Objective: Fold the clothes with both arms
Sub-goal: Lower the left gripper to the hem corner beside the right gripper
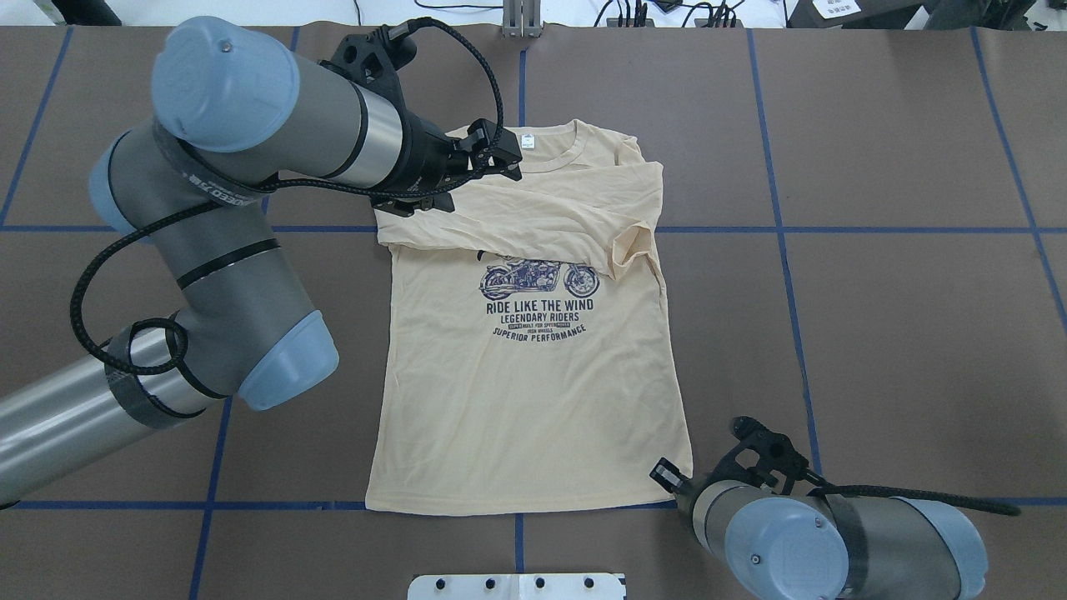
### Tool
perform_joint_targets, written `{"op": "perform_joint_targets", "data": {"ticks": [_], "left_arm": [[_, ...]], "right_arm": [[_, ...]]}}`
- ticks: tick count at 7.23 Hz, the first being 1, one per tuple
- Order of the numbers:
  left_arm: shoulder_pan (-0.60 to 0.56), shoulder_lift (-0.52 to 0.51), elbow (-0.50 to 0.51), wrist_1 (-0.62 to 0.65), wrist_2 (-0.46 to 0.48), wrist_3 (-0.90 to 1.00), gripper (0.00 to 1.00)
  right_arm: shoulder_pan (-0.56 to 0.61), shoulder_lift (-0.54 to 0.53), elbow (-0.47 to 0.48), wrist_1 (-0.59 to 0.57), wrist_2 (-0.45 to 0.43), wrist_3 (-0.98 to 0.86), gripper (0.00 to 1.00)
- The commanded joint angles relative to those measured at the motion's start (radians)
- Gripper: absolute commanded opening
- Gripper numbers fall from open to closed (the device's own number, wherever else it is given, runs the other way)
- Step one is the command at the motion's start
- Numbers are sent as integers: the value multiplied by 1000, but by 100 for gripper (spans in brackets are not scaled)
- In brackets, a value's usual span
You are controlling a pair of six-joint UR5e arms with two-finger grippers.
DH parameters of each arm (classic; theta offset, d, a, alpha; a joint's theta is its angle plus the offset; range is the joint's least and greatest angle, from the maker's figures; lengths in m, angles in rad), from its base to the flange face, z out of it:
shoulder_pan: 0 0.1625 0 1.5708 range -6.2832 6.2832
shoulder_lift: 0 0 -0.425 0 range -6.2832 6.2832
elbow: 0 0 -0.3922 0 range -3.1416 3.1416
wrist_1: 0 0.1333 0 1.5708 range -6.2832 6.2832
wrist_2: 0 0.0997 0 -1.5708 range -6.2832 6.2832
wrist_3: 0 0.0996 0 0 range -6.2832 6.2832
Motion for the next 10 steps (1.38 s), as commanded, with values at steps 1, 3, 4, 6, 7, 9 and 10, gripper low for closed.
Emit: {"op": "perform_joint_targets", "data": {"ticks": [1,3,4,6,7,9,10], "left_arm": [[8,60,-30,30,4,-9,93],[110,192,-141,78,28,-113,90],[236,261,-182,98,146,-172,89],[436,423,-276,99,249,-233,84],[513,453,-272,98,275,-341,79],[520,453,-243,96,277,-365,77],[520,443,-232,95,276,-365,76]], "right_arm": [[1,2,77,-80,12,2,0],[8,16,133,-145,38,0,0],[8,16,132,-145,38,0,0],[7,17,130,-145,38,0,0],[7,17,129,-145,40,0,0],[7,16,121,-145,40,0,0],[7,14,121,-145,40,0,0]]}}
